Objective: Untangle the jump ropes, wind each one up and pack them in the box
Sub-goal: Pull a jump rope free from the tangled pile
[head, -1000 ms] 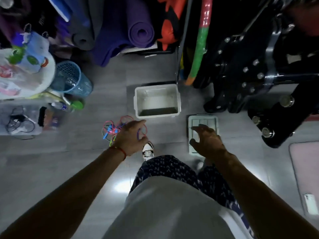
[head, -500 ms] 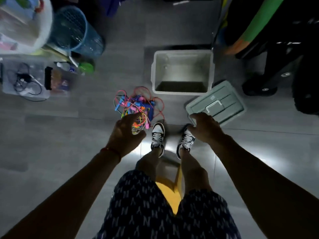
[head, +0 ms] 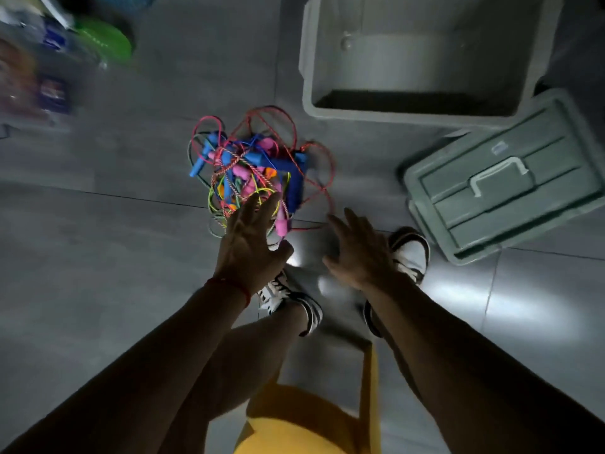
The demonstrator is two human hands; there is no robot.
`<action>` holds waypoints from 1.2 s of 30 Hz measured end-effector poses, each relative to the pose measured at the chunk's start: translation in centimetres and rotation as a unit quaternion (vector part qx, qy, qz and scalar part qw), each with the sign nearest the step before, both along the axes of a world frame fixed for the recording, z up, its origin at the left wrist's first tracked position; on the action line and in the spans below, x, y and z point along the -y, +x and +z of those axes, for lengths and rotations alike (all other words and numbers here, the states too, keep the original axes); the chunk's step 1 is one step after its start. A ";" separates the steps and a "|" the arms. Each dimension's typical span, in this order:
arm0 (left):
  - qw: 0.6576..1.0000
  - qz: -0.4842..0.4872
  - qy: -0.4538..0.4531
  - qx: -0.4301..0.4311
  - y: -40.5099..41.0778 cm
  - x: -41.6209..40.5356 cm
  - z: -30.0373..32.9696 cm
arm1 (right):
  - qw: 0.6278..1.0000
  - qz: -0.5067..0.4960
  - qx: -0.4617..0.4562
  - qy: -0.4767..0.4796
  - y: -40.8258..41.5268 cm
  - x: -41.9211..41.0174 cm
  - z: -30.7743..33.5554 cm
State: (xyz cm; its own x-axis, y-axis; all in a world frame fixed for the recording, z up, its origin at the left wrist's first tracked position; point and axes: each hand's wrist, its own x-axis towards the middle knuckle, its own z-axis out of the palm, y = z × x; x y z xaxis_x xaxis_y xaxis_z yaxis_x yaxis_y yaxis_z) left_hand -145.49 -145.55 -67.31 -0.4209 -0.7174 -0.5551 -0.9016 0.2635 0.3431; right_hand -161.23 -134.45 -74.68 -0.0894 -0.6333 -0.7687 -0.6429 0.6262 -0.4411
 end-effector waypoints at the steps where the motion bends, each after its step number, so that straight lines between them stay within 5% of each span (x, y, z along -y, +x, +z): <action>1: 1.000 -0.024 -0.014 0.005 0.5 0.7 -1.3 | 1.000 0.027 -0.006 -0.009 0.3 1.5 -1.5; 4: 0.999 -0.052 -0.011 0.010 0.4 3.2 -5.2 | 0.993 0.095 -0.038 -0.057 0.2 5.9 -5.5; 8: 0.996 -0.023 -0.009 -0.091 -3.2 7.6 -8.3 | 0.985 0.117 -0.078 -0.101 -0.7 9.3 -7.5; 14: 0.986 -0.147 -0.059 -0.048 -3.4 8.7 -9.3 | 0.970 0.145 -0.149 -0.122 -1.0 9.4 -7.5; 27: 0.949 -0.204 -0.056 -0.234 -3.5 -0.5 -4.3 | 0.959 0.169 -0.229 0.008 -10.1 4.3 10.5; 31: 0.957 -0.149 -0.007 -0.249 -5.5 -0.8 -7.8 | 0.967 0.141 -0.210 -0.006 -12.6 1.2 2.9; 36: 0.974 -0.161 0.003 -0.158 -8.5 -0.7 -14.5 | 0.971 0.088 -0.224 -0.009 -11.4 -1.6 -12.3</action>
